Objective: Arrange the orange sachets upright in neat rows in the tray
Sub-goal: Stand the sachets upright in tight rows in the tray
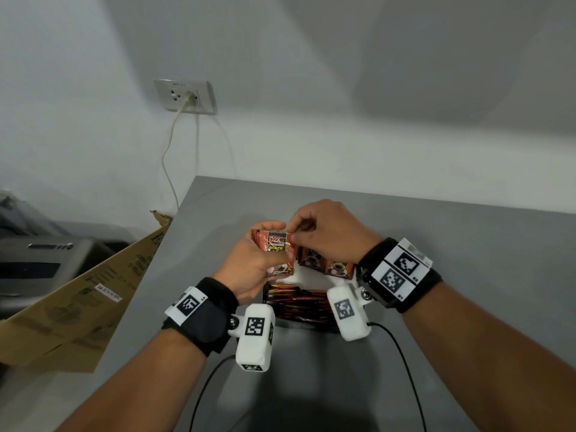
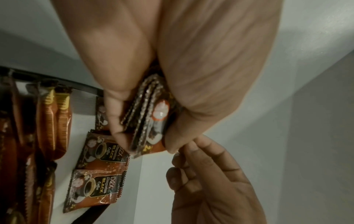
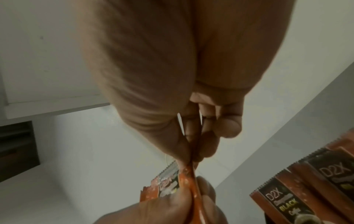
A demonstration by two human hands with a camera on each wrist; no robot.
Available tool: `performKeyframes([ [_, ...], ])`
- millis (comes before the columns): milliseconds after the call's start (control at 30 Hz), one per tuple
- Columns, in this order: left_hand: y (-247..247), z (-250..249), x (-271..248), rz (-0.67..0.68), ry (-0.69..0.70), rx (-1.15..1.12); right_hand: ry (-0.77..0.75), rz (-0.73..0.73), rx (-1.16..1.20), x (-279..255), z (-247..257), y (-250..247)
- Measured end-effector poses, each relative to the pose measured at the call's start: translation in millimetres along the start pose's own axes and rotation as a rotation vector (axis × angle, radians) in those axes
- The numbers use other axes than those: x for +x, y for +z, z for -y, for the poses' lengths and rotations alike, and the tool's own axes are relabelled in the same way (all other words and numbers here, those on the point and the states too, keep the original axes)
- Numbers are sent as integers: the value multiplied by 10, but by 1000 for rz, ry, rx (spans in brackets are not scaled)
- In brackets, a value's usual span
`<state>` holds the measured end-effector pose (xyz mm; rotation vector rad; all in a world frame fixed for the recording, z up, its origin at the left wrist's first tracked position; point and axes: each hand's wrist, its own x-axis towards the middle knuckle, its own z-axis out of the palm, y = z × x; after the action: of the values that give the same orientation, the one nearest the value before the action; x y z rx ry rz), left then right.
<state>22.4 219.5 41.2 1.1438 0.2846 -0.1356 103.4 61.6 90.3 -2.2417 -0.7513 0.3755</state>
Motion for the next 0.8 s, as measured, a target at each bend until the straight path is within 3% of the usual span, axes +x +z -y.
performKeyframes([
  [133,-45,-33,12,-79,-12,12,12,-38,-22,62,18,3],
  [333,-310,-52,39,-360,-7,1,117,-59,-200,235,-201,48],
  [800,-414,36,3,-357,-41,35,178,74,-391,435,-411,419],
])
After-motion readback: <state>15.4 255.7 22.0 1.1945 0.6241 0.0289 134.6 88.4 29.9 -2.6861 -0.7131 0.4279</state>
